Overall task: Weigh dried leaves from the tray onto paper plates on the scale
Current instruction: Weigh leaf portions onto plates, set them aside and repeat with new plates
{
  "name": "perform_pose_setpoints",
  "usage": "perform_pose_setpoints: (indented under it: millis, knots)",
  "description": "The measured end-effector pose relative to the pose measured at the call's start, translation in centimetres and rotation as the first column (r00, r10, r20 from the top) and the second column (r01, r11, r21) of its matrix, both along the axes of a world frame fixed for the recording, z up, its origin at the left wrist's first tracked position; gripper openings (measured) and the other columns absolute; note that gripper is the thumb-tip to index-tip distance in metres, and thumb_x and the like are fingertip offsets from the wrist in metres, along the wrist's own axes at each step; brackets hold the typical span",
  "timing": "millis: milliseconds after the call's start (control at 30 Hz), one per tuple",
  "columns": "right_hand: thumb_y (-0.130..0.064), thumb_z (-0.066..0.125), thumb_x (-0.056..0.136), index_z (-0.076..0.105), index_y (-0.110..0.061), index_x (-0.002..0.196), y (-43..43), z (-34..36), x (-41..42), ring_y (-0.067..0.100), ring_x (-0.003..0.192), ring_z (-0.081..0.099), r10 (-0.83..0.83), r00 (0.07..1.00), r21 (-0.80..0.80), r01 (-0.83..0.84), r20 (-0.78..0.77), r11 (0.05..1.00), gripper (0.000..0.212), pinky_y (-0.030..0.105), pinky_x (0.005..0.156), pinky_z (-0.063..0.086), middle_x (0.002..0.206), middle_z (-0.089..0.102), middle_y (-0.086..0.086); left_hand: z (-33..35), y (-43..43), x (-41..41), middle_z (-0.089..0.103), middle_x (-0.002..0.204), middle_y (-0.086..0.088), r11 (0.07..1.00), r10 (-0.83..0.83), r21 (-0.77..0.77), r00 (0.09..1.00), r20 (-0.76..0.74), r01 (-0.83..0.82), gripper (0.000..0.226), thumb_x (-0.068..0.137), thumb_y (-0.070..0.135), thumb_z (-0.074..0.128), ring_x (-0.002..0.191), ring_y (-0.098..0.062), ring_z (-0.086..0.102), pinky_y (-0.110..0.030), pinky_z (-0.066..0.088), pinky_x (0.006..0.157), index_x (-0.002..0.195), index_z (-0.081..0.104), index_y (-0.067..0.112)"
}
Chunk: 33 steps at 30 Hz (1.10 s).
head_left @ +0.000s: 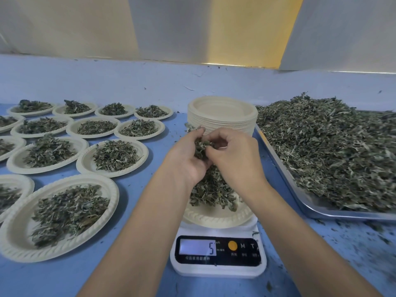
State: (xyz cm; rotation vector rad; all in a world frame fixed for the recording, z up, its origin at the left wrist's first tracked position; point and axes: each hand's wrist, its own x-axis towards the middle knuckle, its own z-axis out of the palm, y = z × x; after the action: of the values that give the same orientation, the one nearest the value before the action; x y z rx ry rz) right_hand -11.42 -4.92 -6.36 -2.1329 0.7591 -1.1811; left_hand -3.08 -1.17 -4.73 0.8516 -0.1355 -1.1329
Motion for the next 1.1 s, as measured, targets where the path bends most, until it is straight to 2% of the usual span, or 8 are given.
perform_pose_setpoints:
  millis: [167,233,367,467,533,733,833,1100]
  knots:
    - [-0.001,0.066,0.074,0.074,-0.021,0.083,-0.1,0.2,-0.3,-0.007,0.065,0.056,-0.006,1.0,0.027,0.005,0.014,1.0,0.023,0.002,0.061,0.04,0.063,0.059,-0.022,-0.3,-0.2,0.1,0.055,0.12,-0.017,0.999,0.044,-0.026,0.999,-0.007,-0.044,0.015,0.098,0.005,0.045,0.11,-0.029,0.058,-0.034,0.051,0.081,0.108,0.056,0.003]
    - [-0.002,0.067,0.074,0.074,-0.021,0.082,-0.1,0.3,-0.4,-0.007,0.067,0.058,0.008,1.0,0.057,-0.009,0.027,0.998,0.022,0.004,0.06,0.042,0.064,0.061,-0.02,-0.4,-0.4,0.1,0.053,0.127,-0.02,0.997,0.075,-0.017,0.997,0.014,-0.075,0.023,0.098,0.005,0.043,0.112,-0.029,0.056,-0.035,0.048,0.093,0.118,0.053,0.002]
    - [-0.005,0.07,0.075,0.073,-0.022,0.077,-0.4,0.3,-0.3,-0.007,0.062,0.06,0.035,0.997,0.114,-0.043,0.074,0.993,0.018,0.006,0.058,0.043,0.061,0.064,-0.019,-0.3,-0.2,0.4,0.057,0.103,-0.017,0.995,0.097,-0.03,0.995,0.008,-0.097,0.016,0.099,0.004,0.04,0.091,-0.026,0.056,-0.037,0.046,0.092,0.091,0.053,0.005]
    - [-0.008,0.073,0.074,0.071,-0.026,0.072,-0.9,0.5,-0.5,0.001,0.068,0.064,0.046,0.99,0.194,-0.071,0.13,0.978,0.018,0.024,0.07,0.055,0.065,0.068,-0.013,-0.2,-0.1,1.2,0.052,0.081,-0.013,0.987,0.147,-0.064,0.988,-0.038,-0.149,0.021,0.099,0.002,0.036,0.069,-0.02,0.05,-0.031,0.049,0.074,0.082,0.048,0.005]
    - [-0.009,0.074,0.074,0.071,-0.025,0.071,-1.2,0.6,-0.7,0.008,0.072,0.065,0.066,0.987,0.236,-0.101,0.148,0.967,0.017,0.037,0.078,0.057,0.071,0.071,-0.007,-0.1,0.0,1.8,0.048,0.077,-0.013,0.984,0.153,-0.083,0.987,-0.051,-0.157,0.021,0.1,0.002,0.035,0.065,-0.018,0.045,-0.025,0.044,0.063,0.083,0.046,0.005]
    - [-0.008,0.073,0.071,0.072,-0.017,0.074,-2.2,0.4,-1.1,0.022,0.072,0.066,0.142,0.989,0.318,-0.12,-0.048,0.94,0.009,0.052,0.079,0.055,0.074,0.072,0.007,-0.4,0.5,3.5,0.056,0.085,-0.015,0.98,0.186,-0.075,0.982,-0.021,-0.187,0.014,0.1,0.005,0.039,0.073,-0.019,0.055,-0.032,0.051,0.072,0.107,0.05,0.002]
    - [-0.008,0.075,0.069,0.072,-0.019,0.067,-2.4,0.3,-1.2,0.016,0.07,0.064,0.167,0.973,0.312,-0.111,-0.161,0.944,0.011,0.046,0.079,0.056,0.067,0.07,-0.001,-0.4,0.6,3.8,0.053,0.079,-0.013,0.979,0.178,-0.095,0.984,-0.025,-0.179,0.012,0.1,0.004,0.037,0.067,-0.018,0.048,-0.026,0.046,0.066,0.099,0.049,0.003]
    - [-0.026,0.082,0.069,0.073,-0.023,0.071,-2.3,0.5,-1.7,-0.006,0.056,0.055,0.205,0.902,0.249,-0.114,-0.38,0.962,0.009,0.014,0.056,0.044,0.063,0.067,-0.013,-0.4,0.4,3.1,0.056,0.081,-0.013,0.985,0.155,-0.073,0.988,-0.028,-0.156,0.017,0.1,0.004,0.037,0.071,-0.019,0.055,-0.029,0.049,0.077,0.089,0.05,0.005]
